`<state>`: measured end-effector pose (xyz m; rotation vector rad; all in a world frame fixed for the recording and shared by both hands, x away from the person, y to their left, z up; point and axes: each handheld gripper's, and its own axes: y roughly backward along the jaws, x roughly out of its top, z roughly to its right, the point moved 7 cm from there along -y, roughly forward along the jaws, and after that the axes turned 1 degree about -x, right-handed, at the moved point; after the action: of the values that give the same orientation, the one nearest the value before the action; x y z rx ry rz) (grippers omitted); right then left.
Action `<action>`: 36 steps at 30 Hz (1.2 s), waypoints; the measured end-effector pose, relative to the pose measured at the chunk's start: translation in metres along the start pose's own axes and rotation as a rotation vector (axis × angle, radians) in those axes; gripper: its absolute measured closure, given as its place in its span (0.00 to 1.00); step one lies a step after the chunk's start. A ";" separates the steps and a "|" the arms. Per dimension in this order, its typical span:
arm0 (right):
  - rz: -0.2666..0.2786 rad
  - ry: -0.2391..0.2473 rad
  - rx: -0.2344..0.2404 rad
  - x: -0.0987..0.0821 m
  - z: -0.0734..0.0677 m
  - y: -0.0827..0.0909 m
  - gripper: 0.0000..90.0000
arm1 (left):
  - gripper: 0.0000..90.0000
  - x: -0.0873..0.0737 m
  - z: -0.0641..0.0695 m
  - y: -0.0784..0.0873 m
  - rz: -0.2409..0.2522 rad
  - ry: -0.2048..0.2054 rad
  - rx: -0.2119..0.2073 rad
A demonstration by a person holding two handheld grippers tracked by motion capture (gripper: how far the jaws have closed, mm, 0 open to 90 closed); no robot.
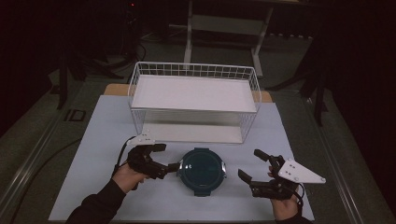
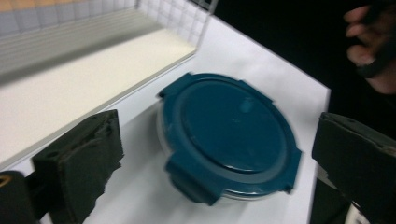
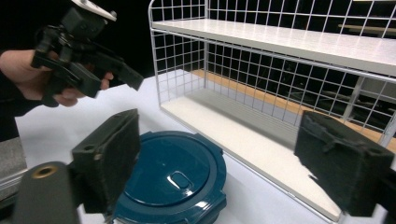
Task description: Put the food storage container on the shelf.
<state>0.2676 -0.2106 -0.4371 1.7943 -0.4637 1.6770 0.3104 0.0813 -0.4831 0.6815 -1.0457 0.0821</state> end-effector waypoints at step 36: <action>-0.111 -0.044 0.005 -0.019 -0.014 -0.018 0.15 | 0.54 -0.046 -0.025 -0.049 -0.247 0.614 -0.211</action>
<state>0.2663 -0.1914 -0.4597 1.8303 -0.3721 1.5671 0.3239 0.0678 -0.5526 0.5367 -0.3703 -0.0341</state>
